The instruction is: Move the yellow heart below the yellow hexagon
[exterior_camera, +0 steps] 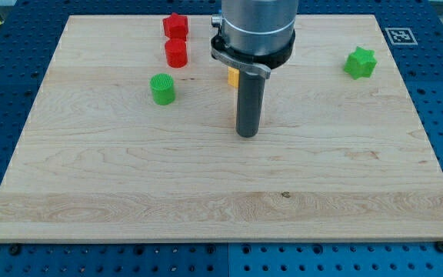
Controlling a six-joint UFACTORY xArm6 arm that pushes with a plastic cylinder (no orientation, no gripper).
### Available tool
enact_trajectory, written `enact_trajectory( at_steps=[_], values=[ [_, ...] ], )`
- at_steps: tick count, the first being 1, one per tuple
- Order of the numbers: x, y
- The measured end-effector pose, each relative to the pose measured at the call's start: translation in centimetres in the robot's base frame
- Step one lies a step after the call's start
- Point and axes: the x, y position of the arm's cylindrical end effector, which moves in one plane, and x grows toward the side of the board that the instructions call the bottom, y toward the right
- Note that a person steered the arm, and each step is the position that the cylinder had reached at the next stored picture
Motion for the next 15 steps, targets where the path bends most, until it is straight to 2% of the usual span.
enact_trajectory(
  at_steps=[2,3,4,5,6,10,13,15],
  values=[
    [-3.9,0.0],
    [-4.1,0.0],
    [-2.8,0.0],
    [0.7,0.2],
    [1.6,1.5],
    [-10.4,6.3],
    [-9.9,6.1],
    [-5.5,6.1]
  ],
)
